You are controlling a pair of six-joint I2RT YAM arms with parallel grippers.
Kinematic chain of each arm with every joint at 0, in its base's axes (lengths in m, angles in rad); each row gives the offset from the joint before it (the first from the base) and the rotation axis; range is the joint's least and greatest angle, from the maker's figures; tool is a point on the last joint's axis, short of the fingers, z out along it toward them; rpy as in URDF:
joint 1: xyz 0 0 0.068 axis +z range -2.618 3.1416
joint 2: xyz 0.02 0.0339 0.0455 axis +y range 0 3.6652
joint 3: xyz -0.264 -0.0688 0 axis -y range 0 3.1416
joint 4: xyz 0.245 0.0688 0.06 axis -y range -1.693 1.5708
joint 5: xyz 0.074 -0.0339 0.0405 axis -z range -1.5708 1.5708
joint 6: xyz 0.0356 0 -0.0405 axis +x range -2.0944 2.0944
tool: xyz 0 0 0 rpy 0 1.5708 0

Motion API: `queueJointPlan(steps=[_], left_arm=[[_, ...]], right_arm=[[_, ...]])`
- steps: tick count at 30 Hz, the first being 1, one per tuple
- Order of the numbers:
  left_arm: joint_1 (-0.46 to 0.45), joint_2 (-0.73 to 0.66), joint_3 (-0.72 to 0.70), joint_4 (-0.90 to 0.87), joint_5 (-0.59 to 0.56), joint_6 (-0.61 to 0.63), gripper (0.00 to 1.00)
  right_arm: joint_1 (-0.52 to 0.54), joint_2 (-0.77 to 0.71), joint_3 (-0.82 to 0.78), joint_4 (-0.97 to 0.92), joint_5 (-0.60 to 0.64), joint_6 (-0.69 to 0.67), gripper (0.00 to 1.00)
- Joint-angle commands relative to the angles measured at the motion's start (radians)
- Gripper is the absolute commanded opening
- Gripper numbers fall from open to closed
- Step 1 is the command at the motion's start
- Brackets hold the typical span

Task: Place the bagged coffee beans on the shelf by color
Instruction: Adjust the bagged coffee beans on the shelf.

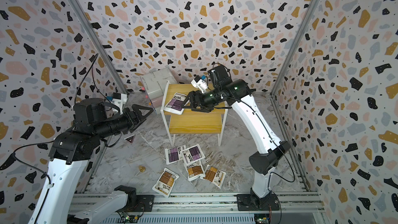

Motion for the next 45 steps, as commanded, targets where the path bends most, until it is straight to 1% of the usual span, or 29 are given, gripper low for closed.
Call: queueJointPlan(steps=[1,15,19,22,25,29,33,35,37,41,45], left_arm=[[0.002,-0.015,0.019,-0.007,0.023,0.032,0.8],[0.006,-0.016,0.013,-0.024,0.038,0.055,0.81],[0.007,-0.016,0.007,-0.026,0.041,0.056,0.81],[0.007,-0.016,0.005,-0.03,0.041,0.057,0.82],[0.007,-0.015,0.001,-0.029,0.047,0.055,0.83],[0.007,-0.017,-0.012,-0.021,0.063,0.048,0.84],[0.007,-0.042,-0.069,-0.007,0.094,0.022,0.85],[0.007,-0.082,-0.118,-0.011,0.106,0.016,0.85],[0.007,-0.129,-0.172,-0.036,0.109,0.016,0.85],[0.005,-0.244,-0.307,-0.085,0.131,0.007,0.85],[0.004,-0.368,-0.486,-0.11,0.167,-0.021,0.83]], right_arm=[[0.001,0.011,0.011,0.054,-0.027,0.025,0.78],[0.001,0.185,0.218,0.057,-0.017,0.039,0.77],[-0.005,0.201,0.236,0.055,-0.007,0.04,0.77],[-0.008,0.188,0.236,0.028,0.026,0.02,0.77],[-0.016,0.148,0.236,-0.022,0.107,-0.02,0.77],[-0.024,0.063,0.235,-0.081,0.196,-0.076,0.78],[-0.02,-0.035,0.203,-0.15,0.22,-0.118,0.78],[-0.012,-0.113,0.134,-0.172,0.222,-0.133,0.78],[0.005,-0.198,0.025,-0.165,0.22,-0.131,0.77],[0.047,-0.395,-0.274,-0.101,0.241,-0.085,0.77],[0.068,-0.603,-0.625,0.034,0.25,0.022,0.75]])
